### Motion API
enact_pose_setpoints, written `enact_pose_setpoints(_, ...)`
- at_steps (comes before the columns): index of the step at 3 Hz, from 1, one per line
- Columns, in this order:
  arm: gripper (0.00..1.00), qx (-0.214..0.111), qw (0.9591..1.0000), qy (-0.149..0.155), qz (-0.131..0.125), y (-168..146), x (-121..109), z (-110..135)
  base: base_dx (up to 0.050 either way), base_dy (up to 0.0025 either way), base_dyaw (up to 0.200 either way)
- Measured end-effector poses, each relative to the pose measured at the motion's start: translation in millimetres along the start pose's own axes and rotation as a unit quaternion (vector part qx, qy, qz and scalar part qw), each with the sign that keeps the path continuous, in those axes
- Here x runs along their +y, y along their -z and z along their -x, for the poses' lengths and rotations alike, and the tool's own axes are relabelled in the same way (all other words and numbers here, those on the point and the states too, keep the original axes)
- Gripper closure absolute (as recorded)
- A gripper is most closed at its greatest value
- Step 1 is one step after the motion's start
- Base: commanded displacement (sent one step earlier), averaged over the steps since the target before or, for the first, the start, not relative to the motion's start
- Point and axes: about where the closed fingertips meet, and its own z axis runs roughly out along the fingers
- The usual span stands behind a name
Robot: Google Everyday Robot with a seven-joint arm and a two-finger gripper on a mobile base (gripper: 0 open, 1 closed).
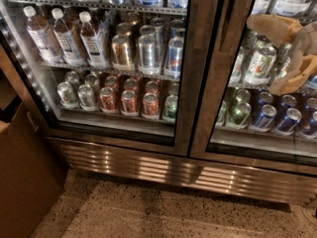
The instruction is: Open right fridge door
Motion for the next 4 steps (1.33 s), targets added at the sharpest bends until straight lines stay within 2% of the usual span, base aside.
enact_pose_setpoints(1, 0.0, -0.023, 0.9992, 0.006, -0.033, 4.1, -2.2, 0.5, 0.0, 0.0, 0.0)
enact_pose_setpoints(2, 0.0, -0.014, 0.9992, 0.006, -0.037, -2.4, -22.4, 12.0, 0.0, 0.0, 0.0)
enact_pose_setpoints(3, 0.0, -0.014, 0.9992, 0.006, -0.037, -2.4, -22.4, 12.0, 0.0, -0.00001, 0.194)
enact_pose_setpoints(4, 0.0, -0.014, 0.9992, 0.006, -0.037, -2.2, -22.1, 11.9, 0.0, 0.0, 0.0)
